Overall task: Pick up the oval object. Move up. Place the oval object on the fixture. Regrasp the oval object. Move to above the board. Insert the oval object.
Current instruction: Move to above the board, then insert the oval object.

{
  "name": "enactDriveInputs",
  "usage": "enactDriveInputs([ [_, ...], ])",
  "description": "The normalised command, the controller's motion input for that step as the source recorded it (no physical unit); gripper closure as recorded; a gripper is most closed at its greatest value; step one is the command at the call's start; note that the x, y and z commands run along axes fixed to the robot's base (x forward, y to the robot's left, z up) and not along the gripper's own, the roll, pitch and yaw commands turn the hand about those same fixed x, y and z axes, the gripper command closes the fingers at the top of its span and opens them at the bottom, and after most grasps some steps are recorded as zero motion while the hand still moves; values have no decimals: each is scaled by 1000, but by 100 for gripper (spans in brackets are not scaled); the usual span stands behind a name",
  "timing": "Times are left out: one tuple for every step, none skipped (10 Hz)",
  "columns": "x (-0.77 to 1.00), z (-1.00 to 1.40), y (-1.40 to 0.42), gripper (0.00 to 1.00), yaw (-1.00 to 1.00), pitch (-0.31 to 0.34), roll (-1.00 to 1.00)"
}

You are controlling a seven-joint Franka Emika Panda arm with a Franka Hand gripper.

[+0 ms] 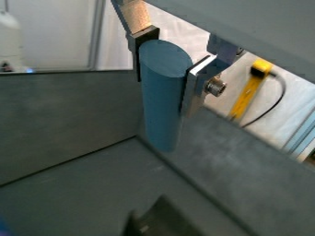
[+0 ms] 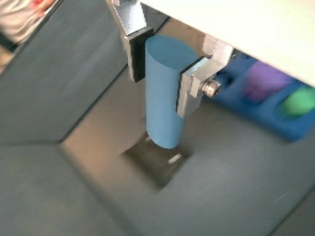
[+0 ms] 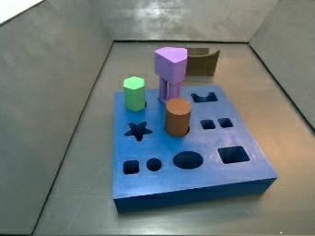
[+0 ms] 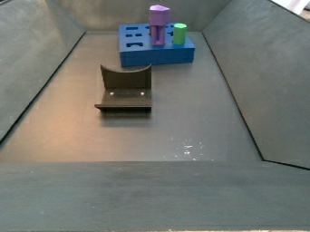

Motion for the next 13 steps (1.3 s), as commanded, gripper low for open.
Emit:
enactDriveInputs([
  [-556, 25, -1000, 100, -77, -62, -1000],
  [-569, 27, -1000, 100, -82, -67, -1000],
  [-579, 26, -1000, 100, -84, -71, -1000],
  [-618, 24, -1000, 100, -75, -84, -908],
  [-541, 19, -842, 100, -63, -83, -747],
  [-313, 5, -439, 100, -33, -68, -461],
  [-184, 3, -247, 100, -27, -41, -315],
  [131, -500, -243, 100, 426, -36, 0],
  [294, -511, -566, 100, 446, -11, 0],
  [400, -503, -626, 100, 403, 0, 0],
  [429, -474, -669, 100, 349, 0, 0],
  [586, -431, -674, 100, 251, 0, 0],
  [669, -426, -657, 100, 211, 0, 0],
])
